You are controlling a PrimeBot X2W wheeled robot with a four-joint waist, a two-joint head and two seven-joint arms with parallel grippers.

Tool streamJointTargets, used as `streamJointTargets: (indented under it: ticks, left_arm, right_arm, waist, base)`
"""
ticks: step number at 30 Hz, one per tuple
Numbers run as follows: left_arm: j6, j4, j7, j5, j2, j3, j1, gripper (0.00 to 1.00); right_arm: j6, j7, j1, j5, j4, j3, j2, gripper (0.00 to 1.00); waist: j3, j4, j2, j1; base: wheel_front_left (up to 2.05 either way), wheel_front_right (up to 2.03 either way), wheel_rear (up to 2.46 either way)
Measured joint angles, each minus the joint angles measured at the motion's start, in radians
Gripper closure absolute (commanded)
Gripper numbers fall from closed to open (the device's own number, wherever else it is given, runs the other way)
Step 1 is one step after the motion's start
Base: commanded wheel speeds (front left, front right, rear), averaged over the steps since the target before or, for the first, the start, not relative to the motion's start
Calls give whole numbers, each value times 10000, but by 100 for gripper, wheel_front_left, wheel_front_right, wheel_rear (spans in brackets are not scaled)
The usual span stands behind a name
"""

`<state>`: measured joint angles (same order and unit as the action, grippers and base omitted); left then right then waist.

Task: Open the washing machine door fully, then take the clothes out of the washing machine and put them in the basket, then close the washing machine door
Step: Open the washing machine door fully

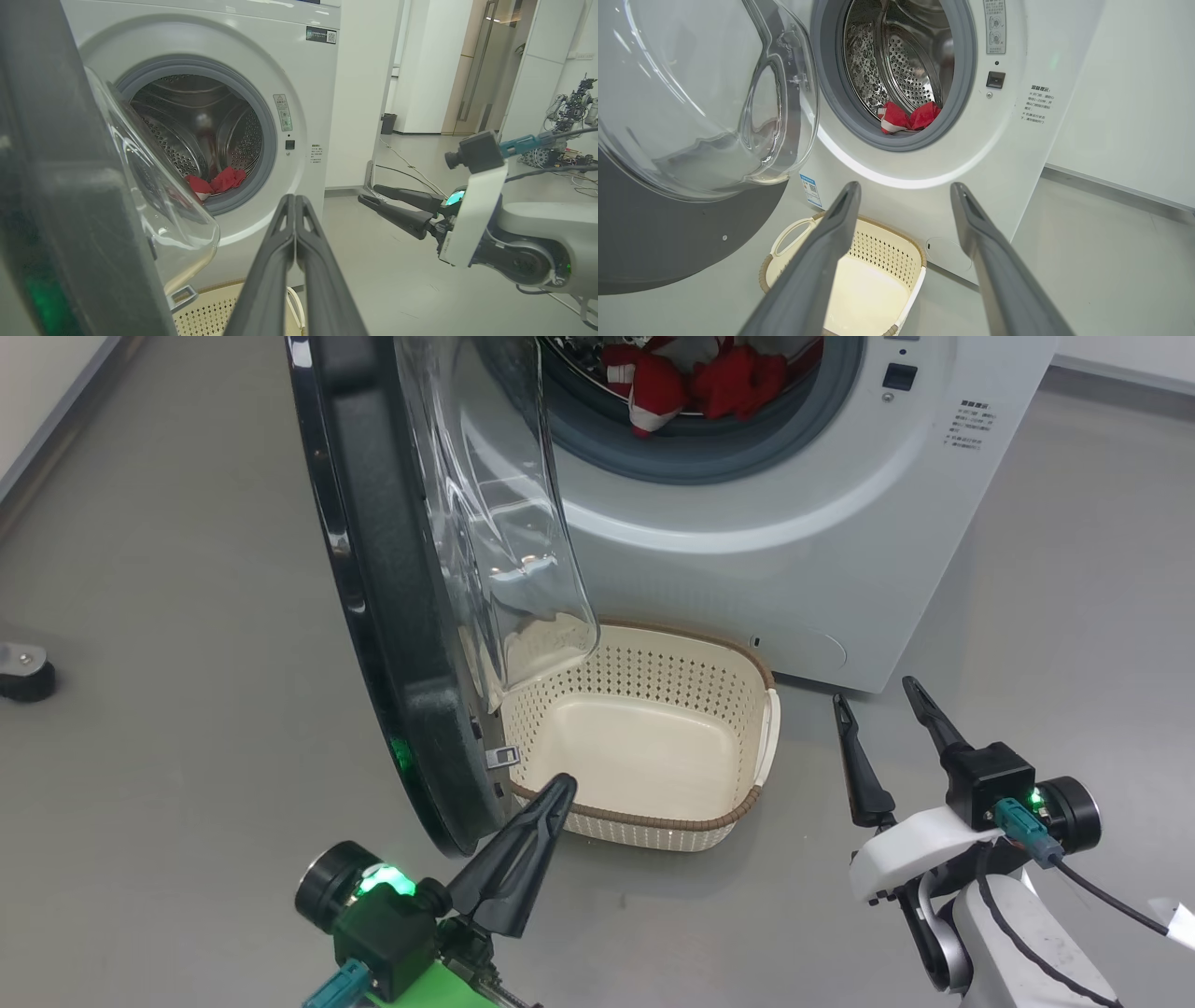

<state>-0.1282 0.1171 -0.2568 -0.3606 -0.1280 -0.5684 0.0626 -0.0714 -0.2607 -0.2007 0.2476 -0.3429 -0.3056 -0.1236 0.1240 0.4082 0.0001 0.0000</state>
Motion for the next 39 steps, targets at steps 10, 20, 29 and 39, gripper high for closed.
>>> streamJointTargets:
  ticks: [10,20,29,39]
  left_arm:
    - [0,-1014,0,-274,320,915,82,100]
    - [0,-1755,0,-514,594,1294,490,100]
    - [0,-2130,0,-535,731,1363,643,100]
    - [-8,-2610,2,-591,865,1810,546,100]
  right_arm:
    - [86,0,-4,-105,-46,119,38,0]
    - [90,2,-25,-130,-77,380,36,0]
    - [180,0,-25,-199,-165,619,12,0]
    - [328,0,-12,-201,-299,694,73,0]
  waist:
    - [337,-201,0,0]
    - [681,-350,0,0]
    - [701,-87,0,0]
    - [563,477,0,0]
  base:
    - [0,0,0]
    - [0,0,0]
    - [0,0,0]
    - [0,0,0]
